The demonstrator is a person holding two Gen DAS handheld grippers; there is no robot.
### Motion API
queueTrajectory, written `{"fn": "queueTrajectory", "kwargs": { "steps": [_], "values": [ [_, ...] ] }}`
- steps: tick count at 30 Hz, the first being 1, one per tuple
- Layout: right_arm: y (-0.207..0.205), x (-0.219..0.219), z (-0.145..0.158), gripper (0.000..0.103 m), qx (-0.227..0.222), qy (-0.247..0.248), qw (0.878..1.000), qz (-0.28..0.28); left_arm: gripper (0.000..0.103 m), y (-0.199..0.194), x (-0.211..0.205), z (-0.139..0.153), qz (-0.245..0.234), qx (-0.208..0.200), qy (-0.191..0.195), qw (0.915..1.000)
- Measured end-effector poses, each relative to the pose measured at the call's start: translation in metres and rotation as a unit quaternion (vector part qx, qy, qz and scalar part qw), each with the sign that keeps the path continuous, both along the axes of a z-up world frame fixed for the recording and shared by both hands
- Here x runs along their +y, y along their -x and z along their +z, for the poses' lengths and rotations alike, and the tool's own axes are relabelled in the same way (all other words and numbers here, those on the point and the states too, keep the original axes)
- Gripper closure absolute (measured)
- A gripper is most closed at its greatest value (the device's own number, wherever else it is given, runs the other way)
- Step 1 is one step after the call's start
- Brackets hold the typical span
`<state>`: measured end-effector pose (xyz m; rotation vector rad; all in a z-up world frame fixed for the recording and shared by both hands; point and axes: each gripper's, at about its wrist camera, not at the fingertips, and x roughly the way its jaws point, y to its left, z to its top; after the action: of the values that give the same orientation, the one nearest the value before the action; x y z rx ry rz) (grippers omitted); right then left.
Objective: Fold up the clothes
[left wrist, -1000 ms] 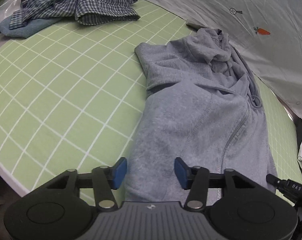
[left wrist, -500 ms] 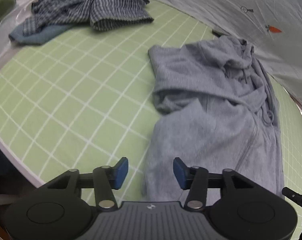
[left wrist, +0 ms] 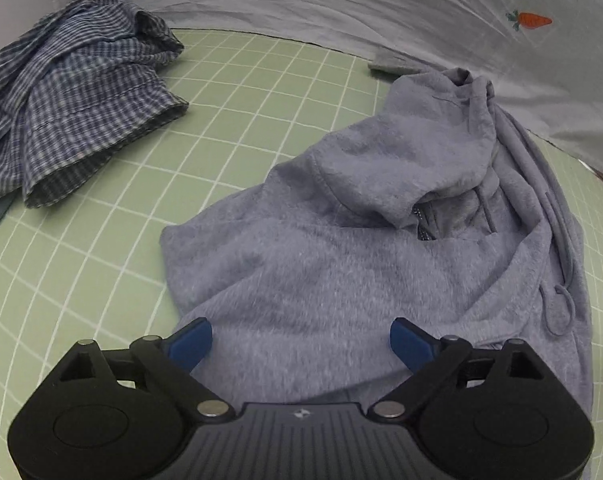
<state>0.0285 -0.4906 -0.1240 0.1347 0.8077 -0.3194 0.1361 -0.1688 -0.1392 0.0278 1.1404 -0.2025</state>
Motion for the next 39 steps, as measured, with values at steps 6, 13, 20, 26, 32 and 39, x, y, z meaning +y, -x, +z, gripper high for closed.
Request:
{"fn": "queueTrajectory", "kwargs": {
  "steps": [6, 13, 20, 26, 32, 39],
  "values": [
    [-0.072, -0.024, -0.018, 0.0, 0.003, 0.01, 1.0, 0.009, 0.001, -0.035, -0.006, -0.024, 0.033, 0.019, -0.026, 0.9989],
    [-0.146, -0.035, -0.036, 0.013, 0.012, -0.02, 0.999, 0.042, 0.0, -0.044, -0.008, -0.027, 0.055, 0.005, -0.042, 0.9976],
    [-0.137, -0.049, -0.031, 0.1, -0.012, -0.062, 0.997, 0.037, 0.0, -0.05, -0.01, -0.028, 0.071, 0.004, -0.047, 0.9963],
    [-0.05, -0.088, -0.02, 0.1, 0.037, 0.019, 0.996, -0.076, 0.0, -0.051, -0.01, -0.028, 0.071, 0.006, -0.047, 0.9963],
    [0.048, -0.114, -0.029, 0.089, 0.101, 0.026, 0.982, -0.16, 0.0, -0.05, -0.009, -0.028, 0.073, 0.008, -0.047, 0.9962],
    [0.046, -0.1, -0.018, 0.044, 0.054, 0.018, 0.986, -0.158, 0.0, -0.053, -0.009, -0.028, 0.074, 0.016, -0.048, 0.996]
  ]
}}
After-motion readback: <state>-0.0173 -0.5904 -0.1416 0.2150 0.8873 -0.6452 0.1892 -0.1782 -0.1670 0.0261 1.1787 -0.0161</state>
